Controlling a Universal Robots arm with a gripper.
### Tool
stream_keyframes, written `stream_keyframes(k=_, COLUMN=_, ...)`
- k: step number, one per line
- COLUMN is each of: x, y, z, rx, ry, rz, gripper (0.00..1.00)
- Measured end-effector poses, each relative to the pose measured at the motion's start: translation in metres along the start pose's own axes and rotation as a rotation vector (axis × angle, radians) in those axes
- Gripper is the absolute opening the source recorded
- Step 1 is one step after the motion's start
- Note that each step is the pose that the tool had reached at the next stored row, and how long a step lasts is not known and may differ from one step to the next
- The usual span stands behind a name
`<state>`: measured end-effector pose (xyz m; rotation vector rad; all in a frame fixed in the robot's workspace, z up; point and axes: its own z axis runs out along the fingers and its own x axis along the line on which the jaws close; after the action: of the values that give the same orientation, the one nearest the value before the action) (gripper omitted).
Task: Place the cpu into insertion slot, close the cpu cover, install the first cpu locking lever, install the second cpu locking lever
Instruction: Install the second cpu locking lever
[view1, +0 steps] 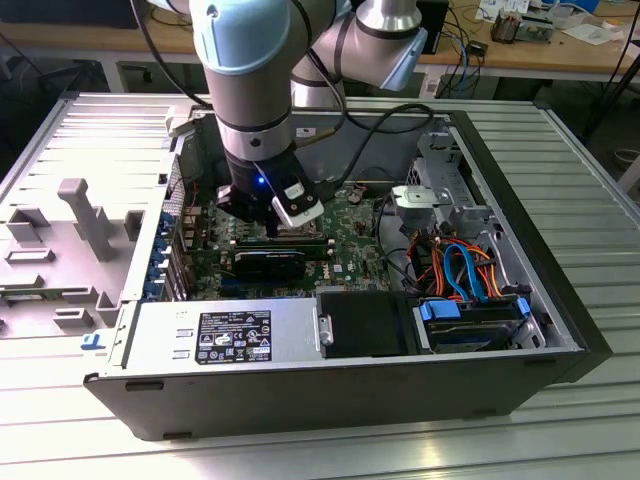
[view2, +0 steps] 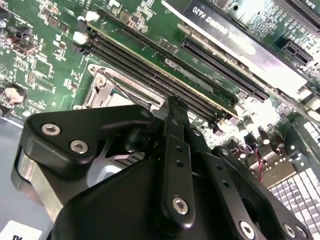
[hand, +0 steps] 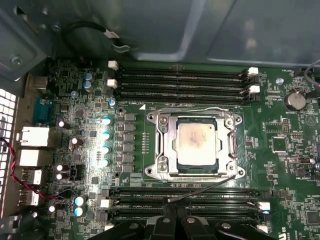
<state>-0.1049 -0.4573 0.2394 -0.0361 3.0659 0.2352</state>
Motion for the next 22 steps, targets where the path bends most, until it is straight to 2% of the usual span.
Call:
stream_keyframes(k=3, x=-0.0003, y=0.0004, z=-0.0049, rx=-0.0064, ry=-0.0002, rz=0.0, gripper=0.11)
stream_keyframes(k=5, x=-0.0005, y=0.0006, z=-0.0068, rx=-0.0155, ry=-0.0003, rz=0.001, gripper=0.11)
stream_keyframes(k=7, x=-0.0005, y=0.0005, z=-0.0096, rx=-0.0351, ry=-0.0009, rz=0.002, gripper=0.11)
stream_keyframes(k=12, x=-0.0002, y=-0.0004, z=-0.0124, rx=-0.0592, ry=-0.0019, rz=0.004, gripper=0.11)
stream_keyframes(k=14, x=0.0015, y=-0.0011, z=-0.0127, rx=-0.0625, ry=-0.0036, rz=0.004, gripper=0.11)
stream_keyframes(k=17, x=0.0058, y=-0.0022, z=-0.0132, rx=-0.0624, ry=-0.0075, rz=0.003, gripper=0.11)
stream_keyframes(k=19, x=0.0094, y=-0.0023, z=-0.0134, rx=-0.0616, ry=-0.0129, rz=0.002, gripper=0.11)
stream_keyframes(k=22, x=0.0105, y=-0.002, z=-0.0154, rx=-0.0615, ry=-0.0157, rz=0.001, gripper=0.11)
